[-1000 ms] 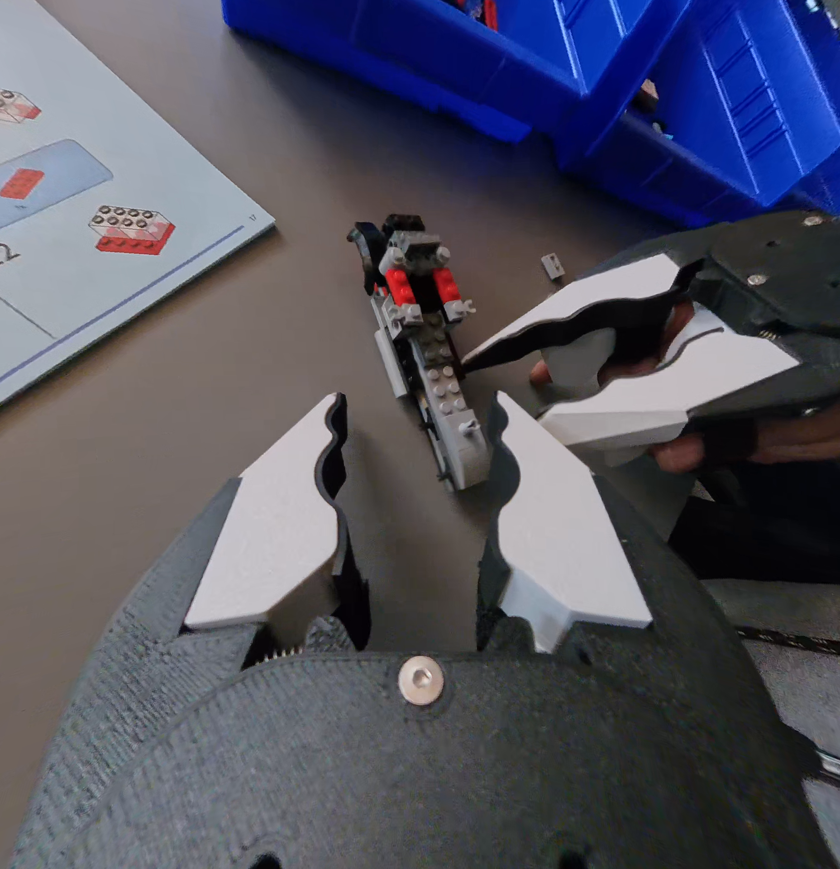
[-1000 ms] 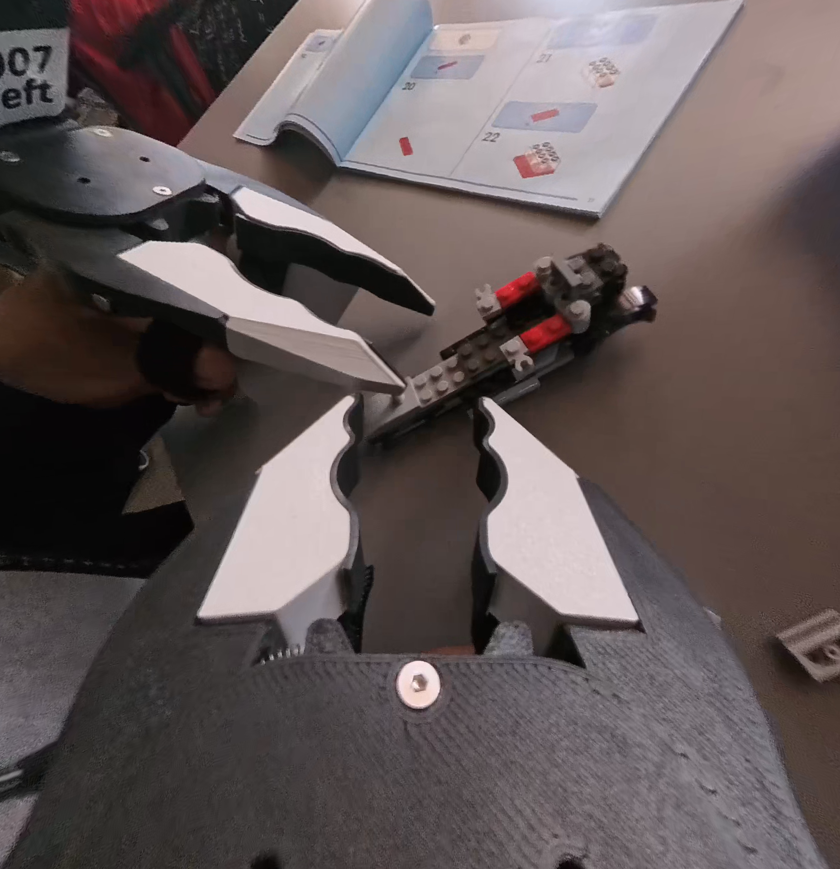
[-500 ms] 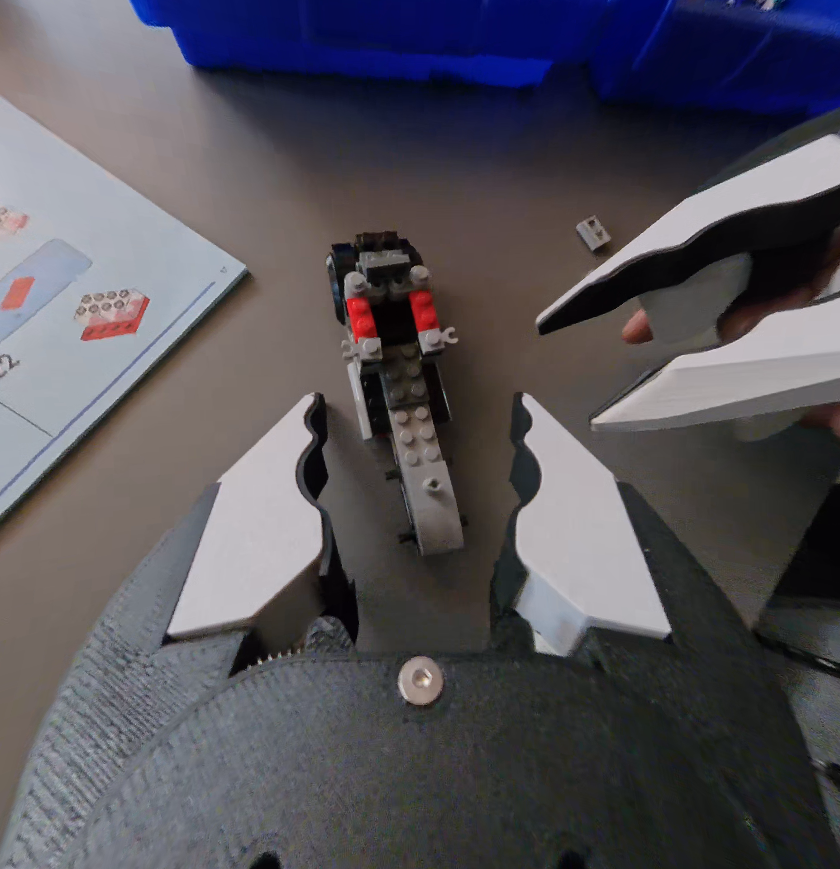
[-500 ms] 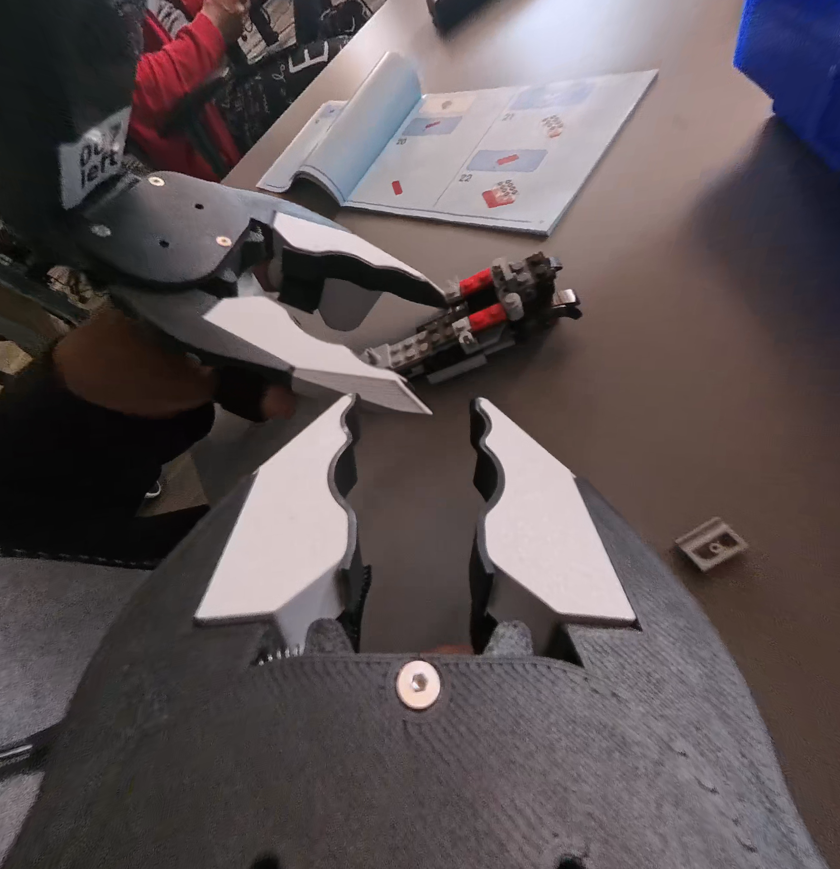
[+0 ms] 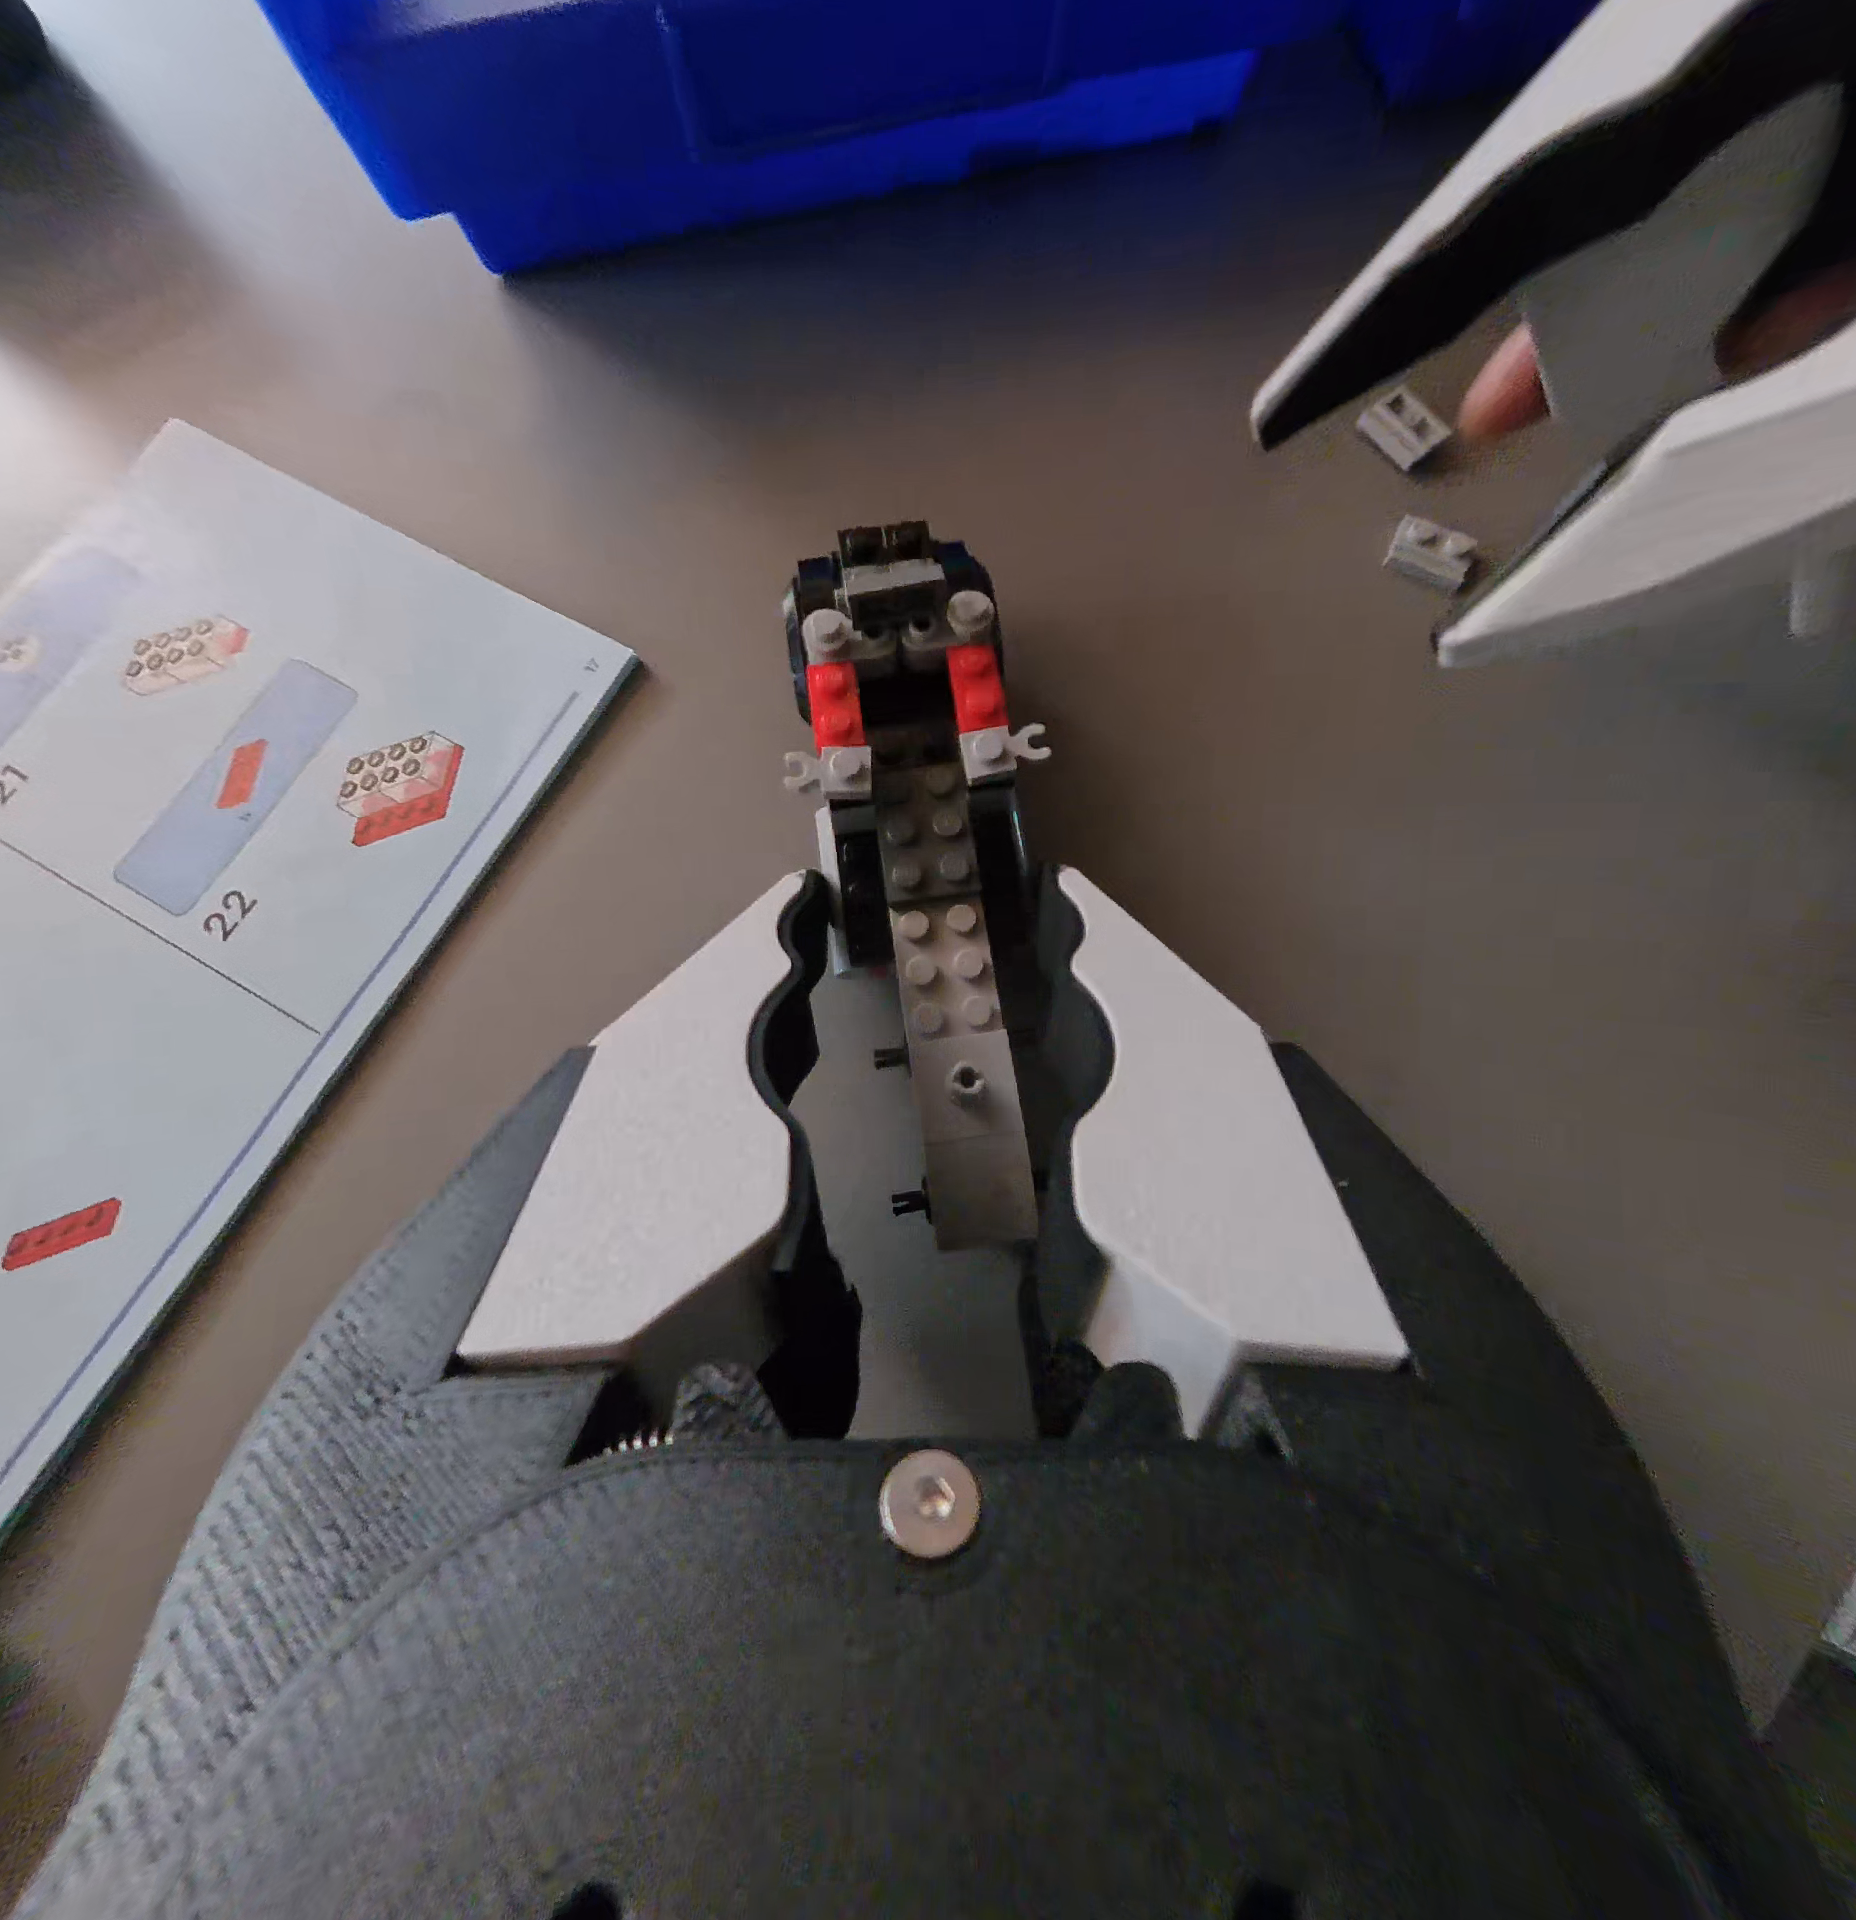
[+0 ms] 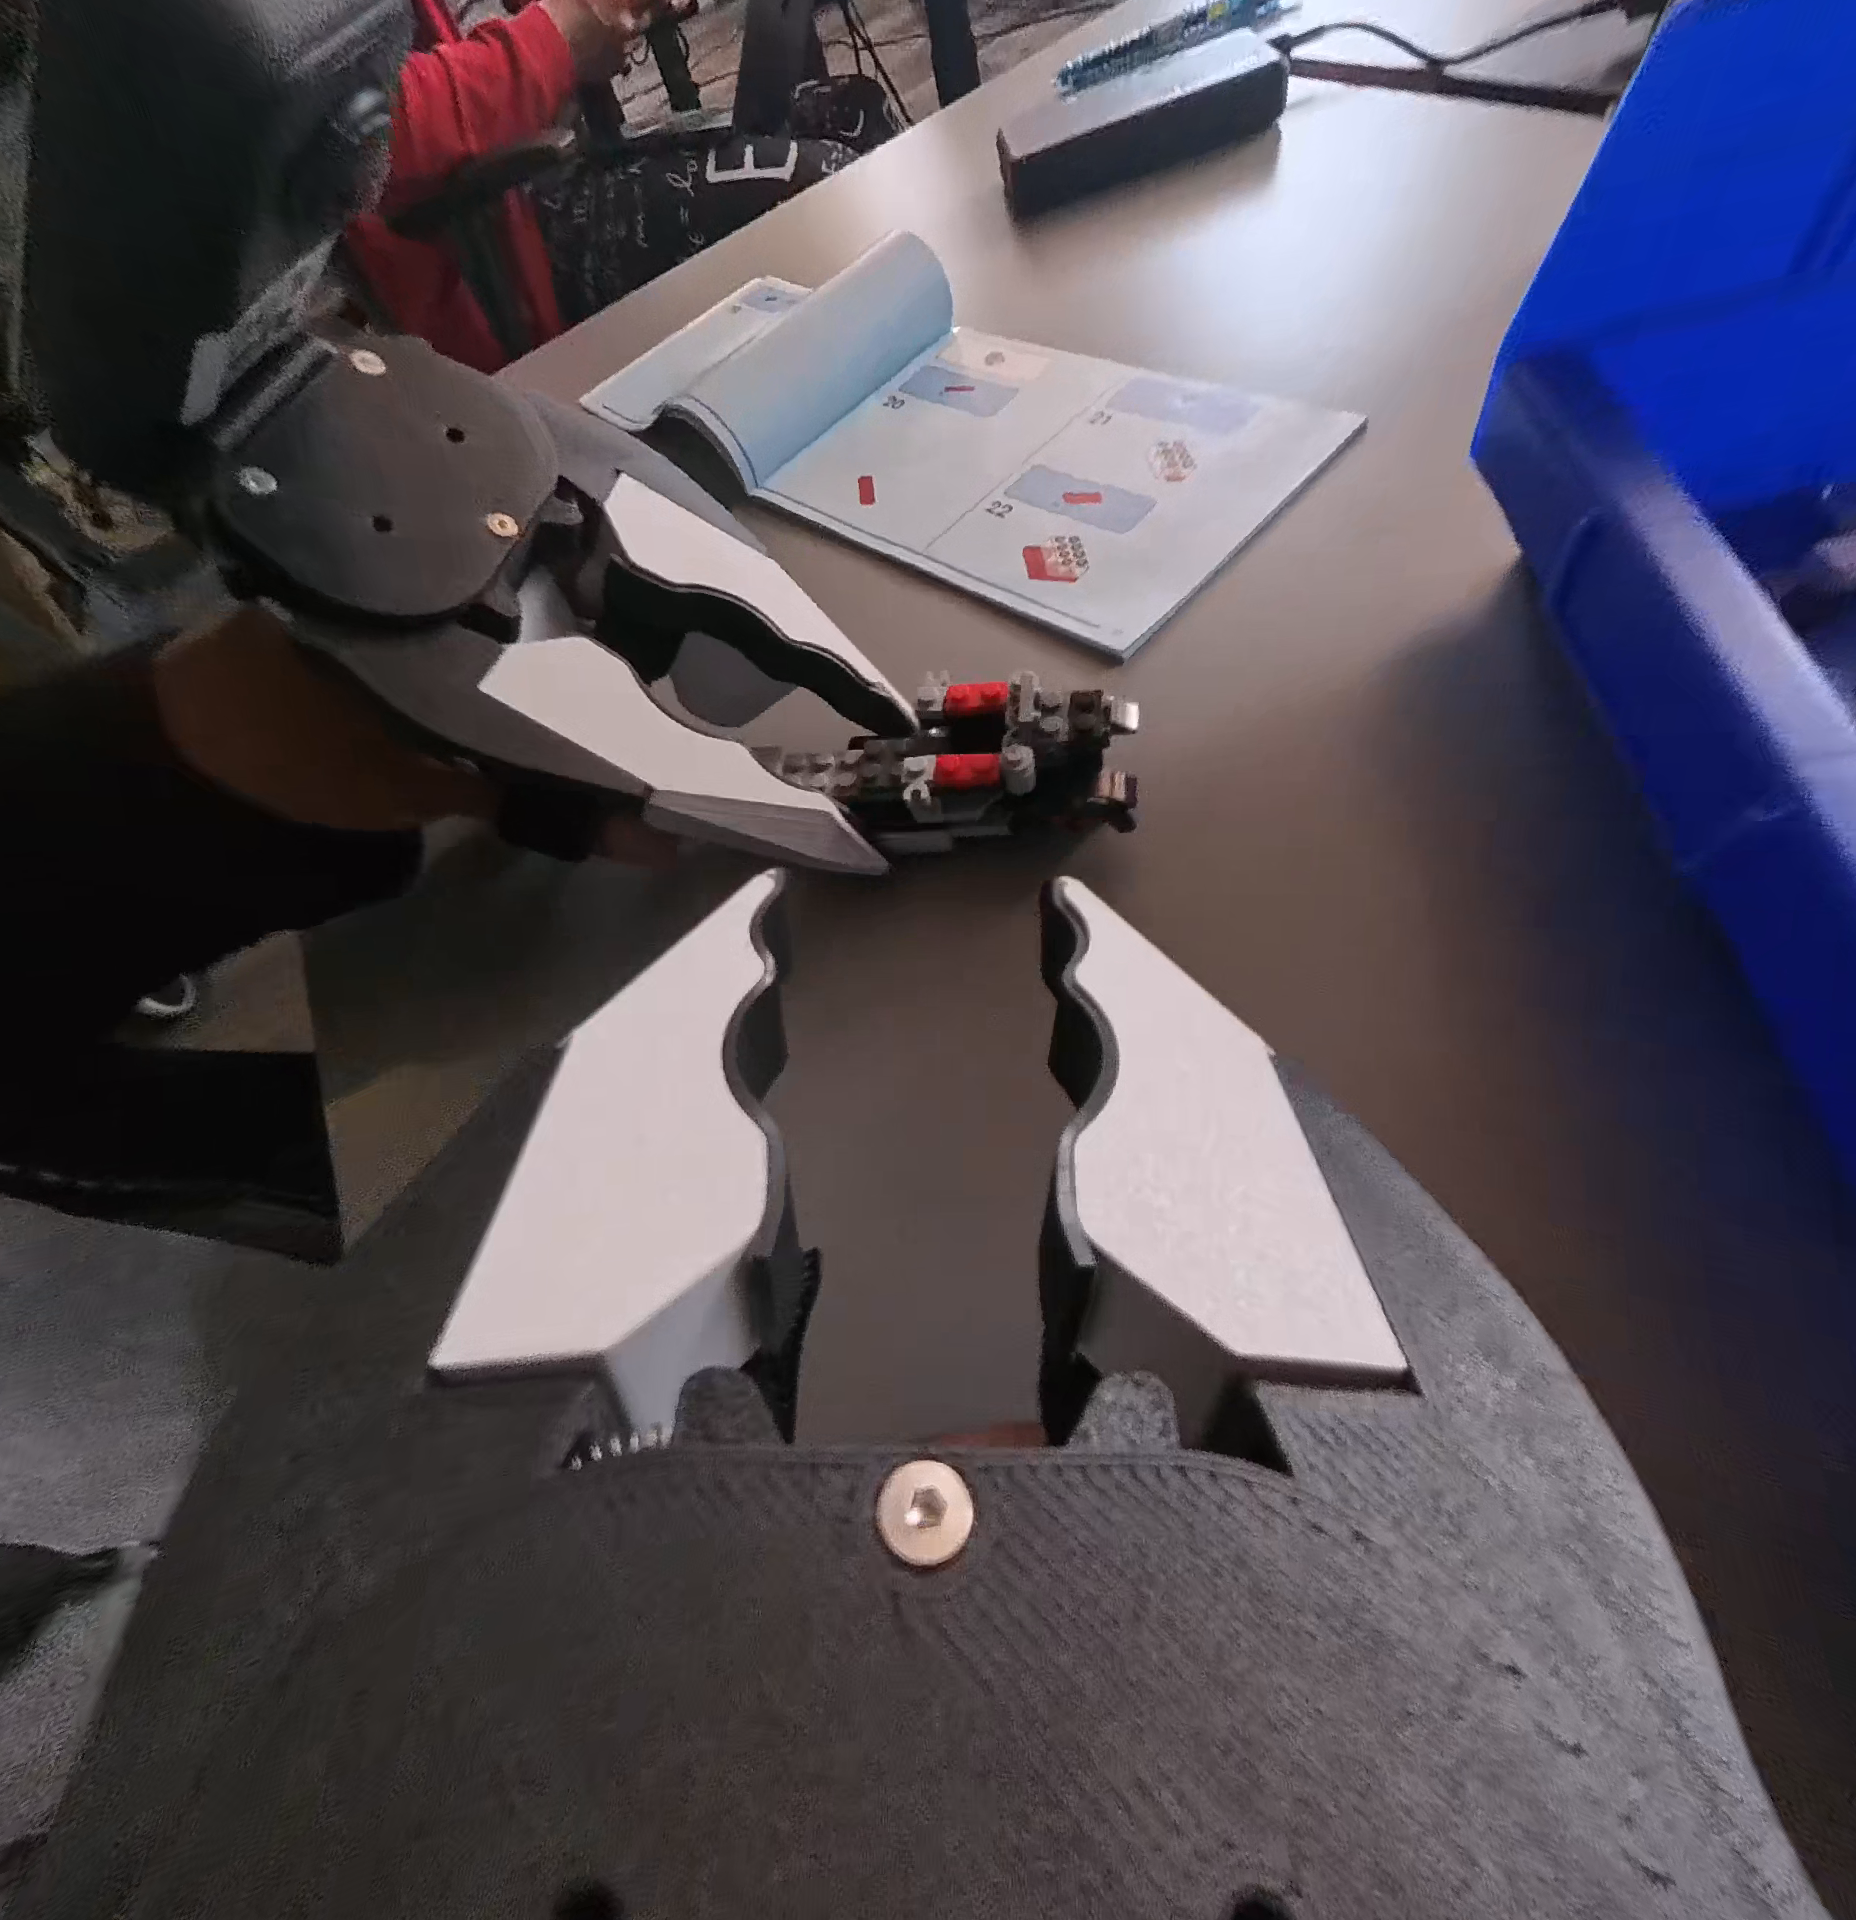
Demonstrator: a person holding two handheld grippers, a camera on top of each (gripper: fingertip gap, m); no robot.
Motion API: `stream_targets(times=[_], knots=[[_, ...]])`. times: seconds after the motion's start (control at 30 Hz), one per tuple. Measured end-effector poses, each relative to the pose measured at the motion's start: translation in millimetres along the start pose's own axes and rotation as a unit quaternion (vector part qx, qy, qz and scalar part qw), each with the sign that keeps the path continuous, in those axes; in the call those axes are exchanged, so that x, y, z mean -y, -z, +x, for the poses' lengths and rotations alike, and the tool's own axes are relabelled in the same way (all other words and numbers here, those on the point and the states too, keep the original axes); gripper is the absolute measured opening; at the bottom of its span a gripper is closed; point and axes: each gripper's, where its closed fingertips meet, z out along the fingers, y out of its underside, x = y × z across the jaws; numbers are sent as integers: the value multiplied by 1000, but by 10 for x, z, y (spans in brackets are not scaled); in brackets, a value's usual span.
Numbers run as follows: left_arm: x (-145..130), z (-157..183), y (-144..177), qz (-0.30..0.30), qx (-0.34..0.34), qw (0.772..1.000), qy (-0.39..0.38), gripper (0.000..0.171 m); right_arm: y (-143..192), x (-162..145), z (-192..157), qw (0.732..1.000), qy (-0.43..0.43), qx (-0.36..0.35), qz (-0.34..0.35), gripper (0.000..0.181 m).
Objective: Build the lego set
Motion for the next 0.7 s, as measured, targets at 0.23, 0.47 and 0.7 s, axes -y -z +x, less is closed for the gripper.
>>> stream_targets(times=[0.23, 0.47, 0.7], knots=[[79, -16, 82, 22, -34, 999, -28, 40, 15, 42, 154, 997, 79, -12, 0, 49], [129, 32, 126, 46, -92, 994, -43, 40, -33, 47, 197, 987, 159, -2, -6, 50], [343, 120, 331, 65, -157, 984, -57, 40, 69, 321, 159, 965, 251, 8, 78, 52]])
